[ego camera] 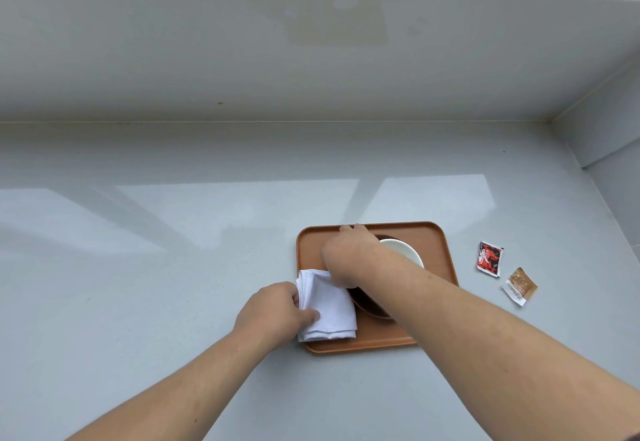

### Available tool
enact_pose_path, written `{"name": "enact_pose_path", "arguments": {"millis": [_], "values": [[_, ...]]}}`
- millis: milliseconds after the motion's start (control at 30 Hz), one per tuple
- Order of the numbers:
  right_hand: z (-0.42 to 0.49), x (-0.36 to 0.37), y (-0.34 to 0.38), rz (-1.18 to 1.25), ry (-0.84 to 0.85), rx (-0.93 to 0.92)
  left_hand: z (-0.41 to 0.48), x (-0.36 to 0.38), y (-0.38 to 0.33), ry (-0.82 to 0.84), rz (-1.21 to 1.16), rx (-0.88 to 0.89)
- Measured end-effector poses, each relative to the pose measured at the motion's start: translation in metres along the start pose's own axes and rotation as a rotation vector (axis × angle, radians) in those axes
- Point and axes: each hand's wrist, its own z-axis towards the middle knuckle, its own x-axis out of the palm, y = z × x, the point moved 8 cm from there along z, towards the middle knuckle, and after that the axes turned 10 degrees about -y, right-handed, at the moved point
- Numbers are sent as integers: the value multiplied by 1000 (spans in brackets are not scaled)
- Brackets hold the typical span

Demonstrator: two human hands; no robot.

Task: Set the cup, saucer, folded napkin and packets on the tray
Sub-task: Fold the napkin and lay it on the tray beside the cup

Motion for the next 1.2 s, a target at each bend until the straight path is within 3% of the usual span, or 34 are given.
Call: {"name": "enact_pose_path", "arguments": {"millis": [167, 367, 633, 900, 1200], "values": [[-5, 3, -2, -37, 63, -13, -4, 1, -4, -10, 130, -24], [-4, -9, 19, 70, -73, -69, -7, 9, -3, -15, 162, -35], [1, -3, 25, 155, -73, -84, -5, 7, 1, 18, 188, -15], [7, 1, 22, 109, -72, -13, -8, 11, 7, 140, 231, -37], [10, 4, 19, 147, -55, 63, -6, 12, 1, 134, 313, 4]]}}
